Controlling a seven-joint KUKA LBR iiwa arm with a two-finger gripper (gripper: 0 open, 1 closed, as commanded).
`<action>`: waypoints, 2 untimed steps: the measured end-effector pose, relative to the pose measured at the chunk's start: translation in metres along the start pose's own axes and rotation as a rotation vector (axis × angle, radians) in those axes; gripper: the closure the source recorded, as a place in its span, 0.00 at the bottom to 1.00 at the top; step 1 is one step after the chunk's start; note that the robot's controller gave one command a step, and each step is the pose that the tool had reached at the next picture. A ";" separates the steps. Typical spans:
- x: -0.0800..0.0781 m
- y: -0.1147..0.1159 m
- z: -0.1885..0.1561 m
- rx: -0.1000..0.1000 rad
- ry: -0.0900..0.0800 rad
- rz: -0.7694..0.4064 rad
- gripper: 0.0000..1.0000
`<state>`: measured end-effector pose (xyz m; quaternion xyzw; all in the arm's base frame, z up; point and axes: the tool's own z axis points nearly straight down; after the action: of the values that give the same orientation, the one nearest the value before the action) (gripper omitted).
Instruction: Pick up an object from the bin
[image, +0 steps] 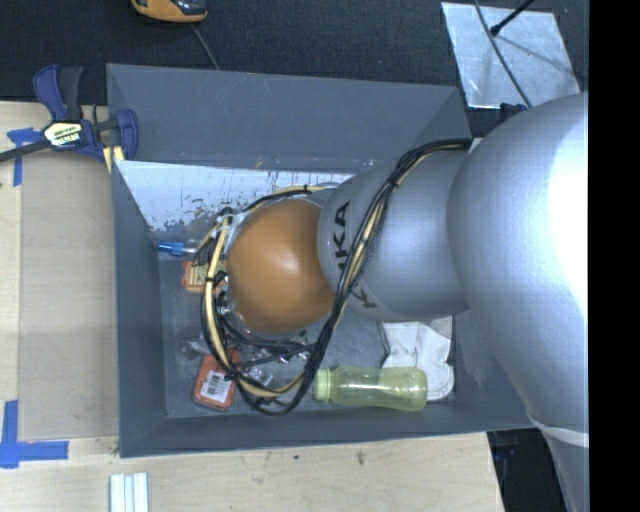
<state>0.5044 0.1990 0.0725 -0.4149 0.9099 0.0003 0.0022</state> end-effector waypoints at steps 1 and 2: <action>-0.006 0.001 0.002 0.000 -0.002 -0.184 1.00; -0.006 0.001 0.001 -0.001 -0.002 -0.184 1.00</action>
Offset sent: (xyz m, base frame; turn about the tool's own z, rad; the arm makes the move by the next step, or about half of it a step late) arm 0.0000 0.0000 0.0000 0.0000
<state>0.5072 0.2044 0.0710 -0.4966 0.8680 0.0007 0.0030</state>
